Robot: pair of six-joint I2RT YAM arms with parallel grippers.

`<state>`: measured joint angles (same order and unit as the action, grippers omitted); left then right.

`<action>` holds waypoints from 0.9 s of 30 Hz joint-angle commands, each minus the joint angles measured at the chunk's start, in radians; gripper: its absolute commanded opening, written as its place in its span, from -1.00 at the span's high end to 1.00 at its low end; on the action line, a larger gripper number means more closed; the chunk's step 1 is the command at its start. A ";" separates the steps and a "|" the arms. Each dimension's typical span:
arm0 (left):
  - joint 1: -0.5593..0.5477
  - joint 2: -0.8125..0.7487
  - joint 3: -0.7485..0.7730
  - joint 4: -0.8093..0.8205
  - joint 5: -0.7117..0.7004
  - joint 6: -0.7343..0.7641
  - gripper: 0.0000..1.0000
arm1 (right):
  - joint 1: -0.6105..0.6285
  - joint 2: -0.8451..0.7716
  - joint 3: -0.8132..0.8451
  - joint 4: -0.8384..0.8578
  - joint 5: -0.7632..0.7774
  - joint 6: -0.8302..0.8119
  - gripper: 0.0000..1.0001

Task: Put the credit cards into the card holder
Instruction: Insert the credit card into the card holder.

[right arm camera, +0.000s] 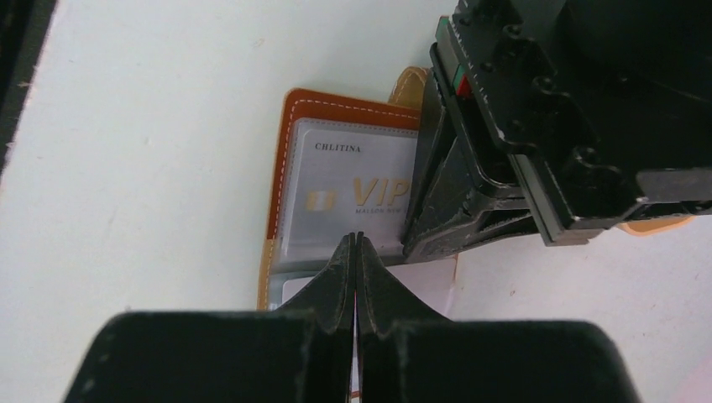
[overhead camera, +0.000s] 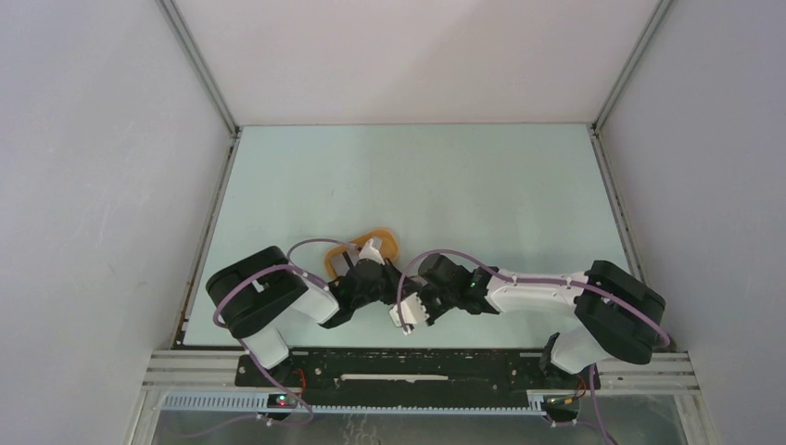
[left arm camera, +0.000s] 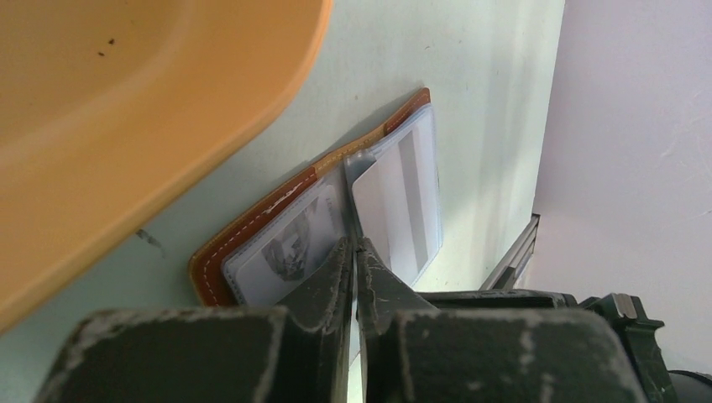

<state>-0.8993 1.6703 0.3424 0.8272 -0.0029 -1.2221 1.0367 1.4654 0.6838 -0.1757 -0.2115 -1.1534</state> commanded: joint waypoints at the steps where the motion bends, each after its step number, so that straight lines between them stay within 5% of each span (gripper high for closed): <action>1: -0.003 -0.007 -0.006 -0.019 -0.031 0.035 0.83 | 0.010 0.024 0.038 0.052 0.055 0.016 1.00; 17: -0.004 0.036 0.016 -0.037 -0.008 0.068 0.85 | -0.049 -0.012 0.023 0.008 0.118 0.008 1.00; 27: -0.004 -0.037 0.025 -0.061 -0.005 0.107 0.83 | -0.133 -0.178 0.070 -0.132 -0.074 0.111 1.00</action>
<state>-0.8993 1.6775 0.3428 0.8375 0.0029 -1.1847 0.9447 1.3617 0.6949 -0.2249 -0.1806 -1.1145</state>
